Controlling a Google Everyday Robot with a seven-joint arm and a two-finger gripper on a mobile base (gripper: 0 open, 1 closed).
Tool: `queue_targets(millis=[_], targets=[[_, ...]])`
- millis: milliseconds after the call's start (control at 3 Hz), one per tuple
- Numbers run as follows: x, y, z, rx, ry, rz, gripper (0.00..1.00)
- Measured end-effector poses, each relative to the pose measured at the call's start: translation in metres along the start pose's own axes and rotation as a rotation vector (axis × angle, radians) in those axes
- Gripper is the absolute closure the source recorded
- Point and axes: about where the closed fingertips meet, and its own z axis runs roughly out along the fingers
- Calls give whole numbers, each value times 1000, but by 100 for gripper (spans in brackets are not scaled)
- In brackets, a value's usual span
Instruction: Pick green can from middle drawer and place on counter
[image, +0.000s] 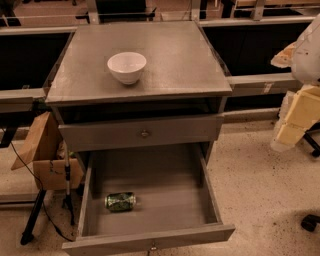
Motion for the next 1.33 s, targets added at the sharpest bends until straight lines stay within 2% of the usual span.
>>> queue_targets(millis=[333, 667, 1000, 1333], targets=[[0, 0, 0, 0, 0, 0, 0], [-14, 11, 21, 2, -39, 0, 0], [-72, 56, 86, -77, -163, 48, 0], [-131, 111, 177, -248, -250, 110, 0]])
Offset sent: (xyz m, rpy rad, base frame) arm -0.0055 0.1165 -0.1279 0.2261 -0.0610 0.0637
